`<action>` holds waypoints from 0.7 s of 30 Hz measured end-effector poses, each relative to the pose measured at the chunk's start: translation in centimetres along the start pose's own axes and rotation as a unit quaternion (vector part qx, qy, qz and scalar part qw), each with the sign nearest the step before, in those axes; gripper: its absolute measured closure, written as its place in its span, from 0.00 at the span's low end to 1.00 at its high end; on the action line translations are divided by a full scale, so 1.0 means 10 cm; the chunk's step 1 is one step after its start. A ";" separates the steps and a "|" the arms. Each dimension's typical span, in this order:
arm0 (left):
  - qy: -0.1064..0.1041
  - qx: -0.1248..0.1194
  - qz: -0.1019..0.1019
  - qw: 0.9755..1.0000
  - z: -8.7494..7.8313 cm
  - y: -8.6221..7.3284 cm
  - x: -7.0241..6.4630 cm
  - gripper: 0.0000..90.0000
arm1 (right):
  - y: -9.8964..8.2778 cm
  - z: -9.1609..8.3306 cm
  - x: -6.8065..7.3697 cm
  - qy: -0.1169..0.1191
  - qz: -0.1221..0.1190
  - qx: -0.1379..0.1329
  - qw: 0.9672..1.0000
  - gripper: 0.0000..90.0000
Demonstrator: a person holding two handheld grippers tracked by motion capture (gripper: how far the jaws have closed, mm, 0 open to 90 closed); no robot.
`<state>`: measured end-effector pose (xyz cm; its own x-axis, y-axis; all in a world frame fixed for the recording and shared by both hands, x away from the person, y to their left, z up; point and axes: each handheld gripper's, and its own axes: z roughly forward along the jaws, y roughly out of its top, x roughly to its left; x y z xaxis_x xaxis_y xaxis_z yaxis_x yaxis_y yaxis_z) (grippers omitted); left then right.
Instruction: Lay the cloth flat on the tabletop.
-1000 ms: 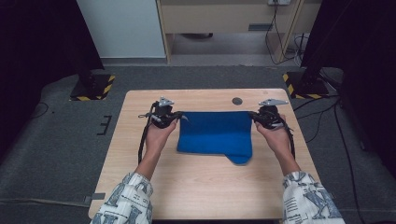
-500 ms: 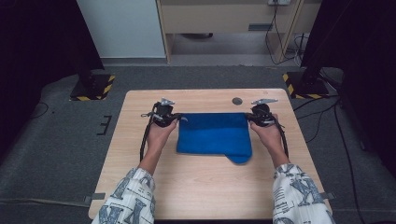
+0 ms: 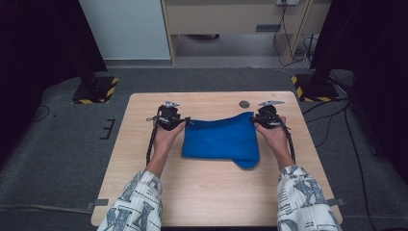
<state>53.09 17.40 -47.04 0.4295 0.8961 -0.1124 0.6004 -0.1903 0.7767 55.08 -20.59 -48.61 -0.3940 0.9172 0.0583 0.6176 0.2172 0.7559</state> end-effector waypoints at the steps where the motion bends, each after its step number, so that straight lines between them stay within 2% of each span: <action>1: 0.001 -0.003 -0.003 1.000 -0.01 0.00 0.01 0.47 | 0.00 -0.01 -0.01 -0.006 0.002 0.000 1.000 0.62; 4: -0.003 -0.007 -0.015 1.000 -0.03 0.01 0.04 0.39 | 0.00 -0.02 -0.04 -0.010 0.008 -0.006 1.000 0.55; 9: -0.003 -0.007 -0.005 1.000 -0.07 0.02 0.03 0.36 | 0.00 -0.05 -0.05 -0.016 0.004 -0.009 1.000 0.47; 12: -0.005 -0.009 0.003 1.000 -0.15 0.04 0.03 0.32 | -0.02 -0.11 -0.04 -0.013 0.001 -0.012 1.000 0.42; 16: -0.008 -0.016 0.003 1.000 -0.24 0.06 0.01 0.30 | -0.02 -0.25 -0.01 -0.001 -0.001 -0.021 1.000 0.39; 21: -0.017 -0.036 0.011 0.999 -0.43 0.02 -0.06 0.29 | -0.03 -0.45 0.03 0.013 -0.003 -0.040 0.999 0.37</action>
<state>50.12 18.55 -44.16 0.4653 0.8778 -0.1137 0.5407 -0.1802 0.8217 51.77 -21.88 -45.88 -0.4155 0.9069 0.0698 0.5593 0.1942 0.8059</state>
